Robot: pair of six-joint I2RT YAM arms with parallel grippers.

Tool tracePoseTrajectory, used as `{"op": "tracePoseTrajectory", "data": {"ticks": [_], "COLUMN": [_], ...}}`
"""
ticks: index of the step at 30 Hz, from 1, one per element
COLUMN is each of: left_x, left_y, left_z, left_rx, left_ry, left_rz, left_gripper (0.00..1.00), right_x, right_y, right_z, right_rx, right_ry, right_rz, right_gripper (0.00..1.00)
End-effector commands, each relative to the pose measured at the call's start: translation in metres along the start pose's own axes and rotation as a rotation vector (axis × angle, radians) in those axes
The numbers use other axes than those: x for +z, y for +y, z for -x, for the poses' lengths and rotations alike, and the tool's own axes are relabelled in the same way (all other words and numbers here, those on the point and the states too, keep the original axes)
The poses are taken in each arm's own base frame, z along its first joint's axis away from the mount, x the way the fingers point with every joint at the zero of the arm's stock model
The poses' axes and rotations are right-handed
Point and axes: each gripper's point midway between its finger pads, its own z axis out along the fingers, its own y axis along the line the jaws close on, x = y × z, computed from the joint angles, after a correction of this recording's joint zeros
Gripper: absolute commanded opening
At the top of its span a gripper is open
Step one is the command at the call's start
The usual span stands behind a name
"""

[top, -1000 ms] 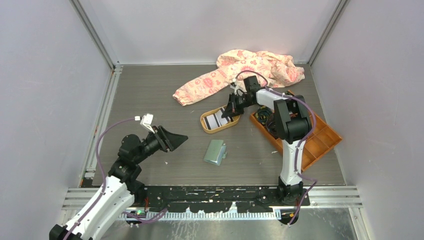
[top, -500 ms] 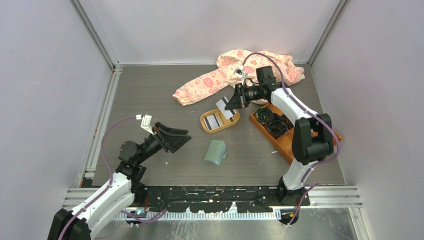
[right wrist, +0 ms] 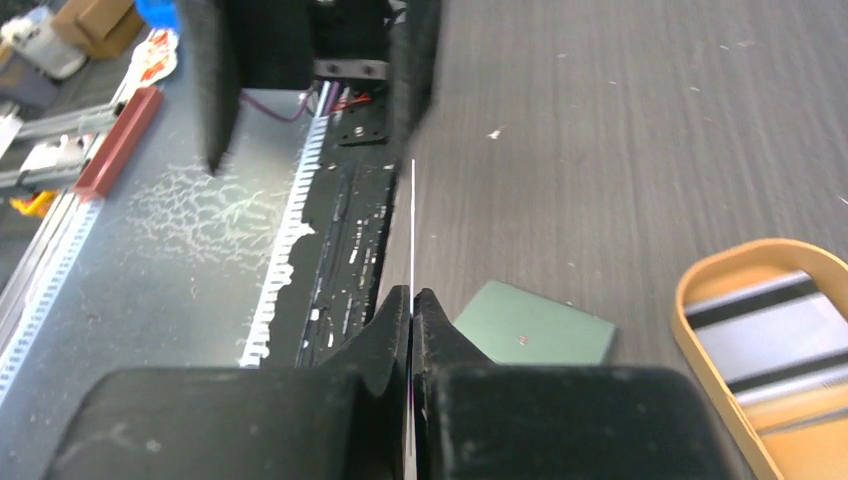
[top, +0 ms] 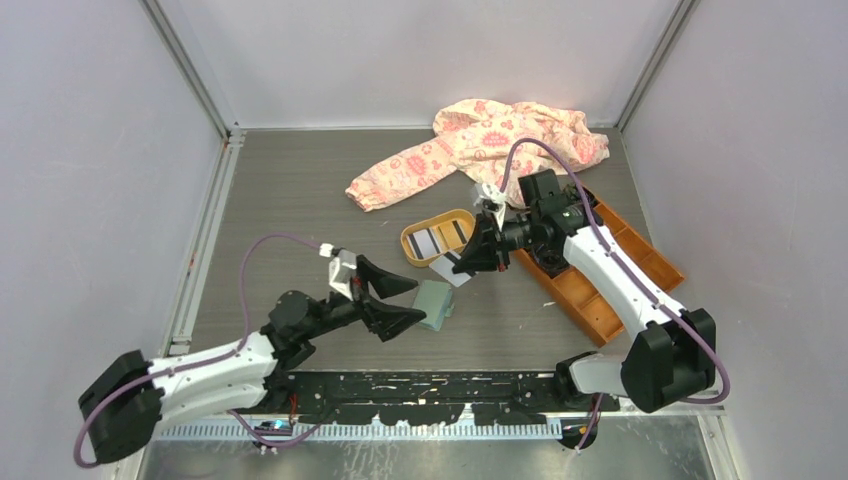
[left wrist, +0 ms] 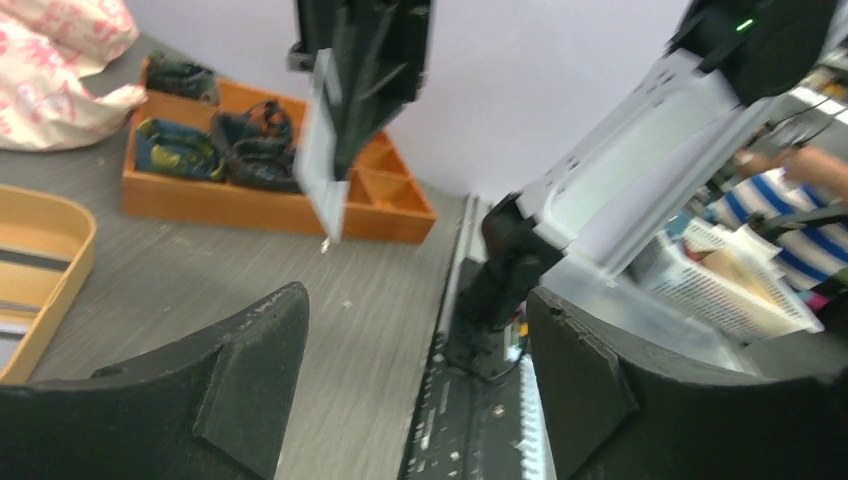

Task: Put the credit cards into the card holder
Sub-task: Open the card holder at the center of the board.

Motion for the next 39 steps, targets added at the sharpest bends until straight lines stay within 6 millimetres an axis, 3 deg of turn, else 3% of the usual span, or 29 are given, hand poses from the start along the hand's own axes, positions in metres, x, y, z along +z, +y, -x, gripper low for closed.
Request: {"op": "tracePoseTrajectory", "data": {"ticks": [1,4,8,11,15,17,22,25,26,33,39], "left_x": [0.024,0.038,0.051,0.053,0.054,0.052,0.029,0.008,-0.006,-0.053,-0.083], "left_y": [0.008,0.009,0.007,0.004,0.001,0.002,0.021,0.038,0.045,0.047,0.077], "left_z": [0.026,0.022,0.015,0.017,0.014,0.012,0.005,-0.019,-0.036,-0.052,-0.071], "left_rx": [0.183,0.180,0.162,0.165,0.176,0.175,0.069,-0.051,-0.085,-0.138,-0.162], "left_ry": [-0.110,-0.109,-0.102,-0.133,-0.120,-0.115,-0.065,0.127,0.239,0.454,0.561], "left_rz": [0.026,-0.002,-0.041,-0.065,-0.085,-0.084,0.027,0.141,0.208,0.396,0.632], "left_gripper": [0.78,0.70,0.52,0.33,0.01,0.00,0.00,0.00,0.00,0.00,0.00], "right_x": [0.009,0.015,0.021,0.022,0.024,0.025,0.017,0.006,0.001,-0.013,0.001], "right_y": [0.035,0.038,0.042,0.040,0.034,0.029,0.005,-0.007,-0.011,-0.022,-0.021], "right_z": [0.005,-0.002,-0.006,-0.009,-0.013,-0.018,-0.042,-0.059,-0.065,-0.115,-0.144], "right_rx": [-0.176,-0.183,-0.188,-0.190,-0.182,-0.175,-0.214,-0.304,-0.329,-0.484,-0.569], "right_ry": [0.003,0.028,0.050,0.057,0.066,0.074,0.207,0.310,0.339,0.484,0.539], "right_rz": [0.131,0.151,0.171,0.167,0.154,0.140,0.025,-0.026,-0.040,-0.026,0.092], "right_gripper": [0.01,0.01,0.01,0.01,0.01,0.10,0.54,0.65,0.66,0.66,0.44]}}
